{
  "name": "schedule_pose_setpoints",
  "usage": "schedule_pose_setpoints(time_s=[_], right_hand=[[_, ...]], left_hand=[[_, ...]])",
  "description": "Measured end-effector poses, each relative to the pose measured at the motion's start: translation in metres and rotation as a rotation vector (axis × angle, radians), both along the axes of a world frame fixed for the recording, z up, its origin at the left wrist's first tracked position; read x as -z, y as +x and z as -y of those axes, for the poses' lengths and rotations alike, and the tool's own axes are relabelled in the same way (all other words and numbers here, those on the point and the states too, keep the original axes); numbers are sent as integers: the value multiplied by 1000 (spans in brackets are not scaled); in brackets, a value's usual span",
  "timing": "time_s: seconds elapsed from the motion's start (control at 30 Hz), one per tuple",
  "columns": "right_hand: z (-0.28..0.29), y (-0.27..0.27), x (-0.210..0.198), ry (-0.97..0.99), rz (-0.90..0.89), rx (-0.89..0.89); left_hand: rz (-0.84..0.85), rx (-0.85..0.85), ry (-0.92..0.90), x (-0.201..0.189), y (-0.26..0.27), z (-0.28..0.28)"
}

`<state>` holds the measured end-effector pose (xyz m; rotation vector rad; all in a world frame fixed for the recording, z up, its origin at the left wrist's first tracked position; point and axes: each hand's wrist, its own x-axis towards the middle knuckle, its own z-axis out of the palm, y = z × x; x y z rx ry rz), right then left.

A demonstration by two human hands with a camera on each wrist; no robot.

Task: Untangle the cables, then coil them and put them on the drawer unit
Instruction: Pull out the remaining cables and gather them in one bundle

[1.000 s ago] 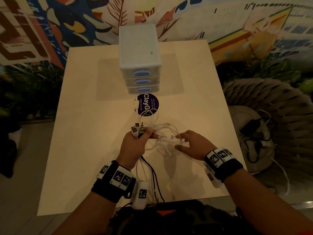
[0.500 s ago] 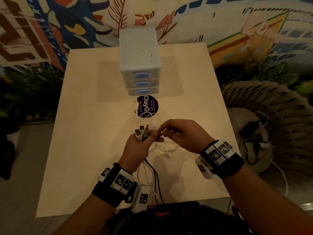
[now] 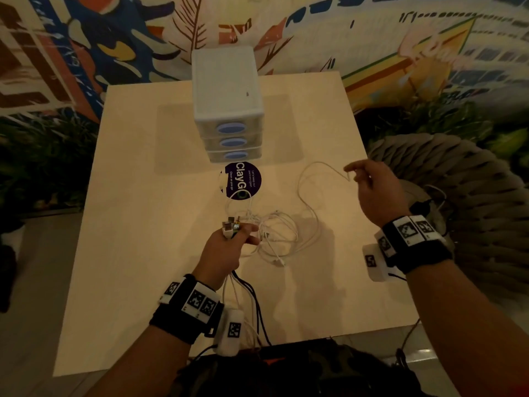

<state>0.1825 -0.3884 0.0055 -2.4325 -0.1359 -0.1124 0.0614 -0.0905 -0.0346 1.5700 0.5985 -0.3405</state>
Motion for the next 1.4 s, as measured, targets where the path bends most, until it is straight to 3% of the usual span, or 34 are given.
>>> schedule_pose_setpoints(time_s=[0.23,0.37,0.63,0.73,0.8,0.87,0.93,1.1,1.4], right_hand=[[42,-53,91,-108,-523,76],[26,-75,100,-133,-643,17],[-15,-73,90,-324,-596,-82],[-30,-77,81,-471,-430,-97],[-42,-76,76,-408,-340,-170],[-57,-76,76,-378,-393,-364],[-71,-75,80,-478,-454,-497],[-80,-63,87,-544,-443,-477],[-68,-69,56,-253,-300,-456]], left_hand=[[-42,-24,-14,11,4,-2],[-78,-30,6,16,5,0],[-132,13,21,21,0,6],[-124,4,12,20,-1,4],[-115,0,7,20,-4,1],[-104,2,3,21,-5,-2],[-102,3,9,23,-6,-3],[-93,1,-10,23,-8,-5],[-105,-7,24,27,-10,-7]])
